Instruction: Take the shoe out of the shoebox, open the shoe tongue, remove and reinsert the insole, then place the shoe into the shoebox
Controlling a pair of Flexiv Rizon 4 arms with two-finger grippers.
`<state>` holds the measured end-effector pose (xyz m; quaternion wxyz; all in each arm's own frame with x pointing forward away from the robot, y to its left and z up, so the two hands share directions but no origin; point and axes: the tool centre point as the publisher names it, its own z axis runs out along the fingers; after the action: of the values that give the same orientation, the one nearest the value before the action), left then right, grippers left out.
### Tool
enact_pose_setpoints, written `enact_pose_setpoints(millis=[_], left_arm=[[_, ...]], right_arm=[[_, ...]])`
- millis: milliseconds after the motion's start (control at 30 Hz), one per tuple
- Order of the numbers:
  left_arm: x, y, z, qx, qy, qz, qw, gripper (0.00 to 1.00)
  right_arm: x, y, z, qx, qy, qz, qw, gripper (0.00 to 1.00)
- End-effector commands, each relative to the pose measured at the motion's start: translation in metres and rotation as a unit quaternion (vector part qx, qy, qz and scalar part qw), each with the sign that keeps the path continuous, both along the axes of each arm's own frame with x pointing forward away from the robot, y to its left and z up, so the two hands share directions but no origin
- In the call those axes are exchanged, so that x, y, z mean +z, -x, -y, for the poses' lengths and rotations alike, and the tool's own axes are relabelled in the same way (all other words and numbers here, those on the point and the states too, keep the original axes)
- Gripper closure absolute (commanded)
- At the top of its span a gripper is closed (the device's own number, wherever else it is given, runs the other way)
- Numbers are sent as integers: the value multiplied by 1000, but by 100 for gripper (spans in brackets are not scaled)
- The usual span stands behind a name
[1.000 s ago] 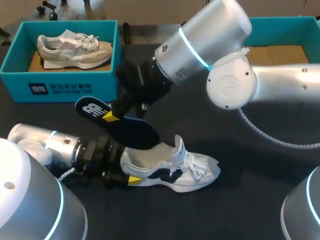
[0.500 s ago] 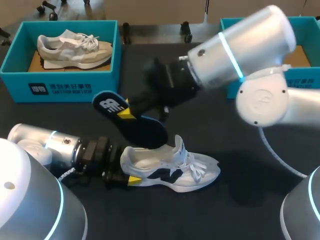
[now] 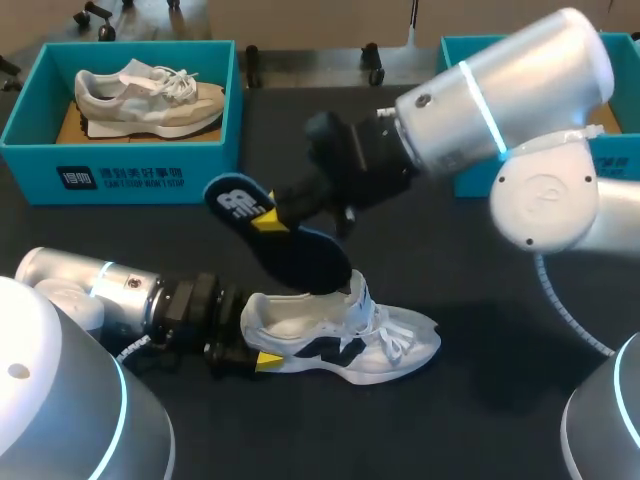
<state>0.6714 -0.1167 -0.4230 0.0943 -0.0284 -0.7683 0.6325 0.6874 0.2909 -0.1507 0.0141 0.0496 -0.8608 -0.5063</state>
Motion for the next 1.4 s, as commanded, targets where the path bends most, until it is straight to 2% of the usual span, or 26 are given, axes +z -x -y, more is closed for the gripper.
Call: enact_pose_setpoints(millis=[33, 133, 233, 667, 800, 1033, 1133, 1400], left_arm=[[-2, 0, 0, 1, 0, 0, 1000, 100], [-2, 0, 0, 1, 0, 0, 1000, 100], [-2, 0, 0, 1, 0, 0, 1000, 100], [-2, 0, 0, 1, 0, 0, 1000, 100], [-2, 0, 0, 1, 0, 0, 1000, 100], [-2, 0, 0, 1, 0, 0, 1000, 100], [-2, 0, 0, 1, 0, 0, 1000, 100], [-2, 0, 0, 1, 0, 0, 1000, 100]], right_arm=[[27, -1, 64, -11, 3, 5, 1000, 100], [43, 0, 84, -21, -18, 12, 1000, 100], [58, -3, 105, -42, -36, -10, 998, 100], [58, -3, 105, -42, -36, -10, 998, 100], [74, 3, 114, -51, -75, -6, 996, 100], [103, 11, 126, -53, -72, -20, 996, 100], [118, 16, 130, -63, -81, -41, 994, 100], [118, 16, 130, -63, -81, -41, 994, 100]])
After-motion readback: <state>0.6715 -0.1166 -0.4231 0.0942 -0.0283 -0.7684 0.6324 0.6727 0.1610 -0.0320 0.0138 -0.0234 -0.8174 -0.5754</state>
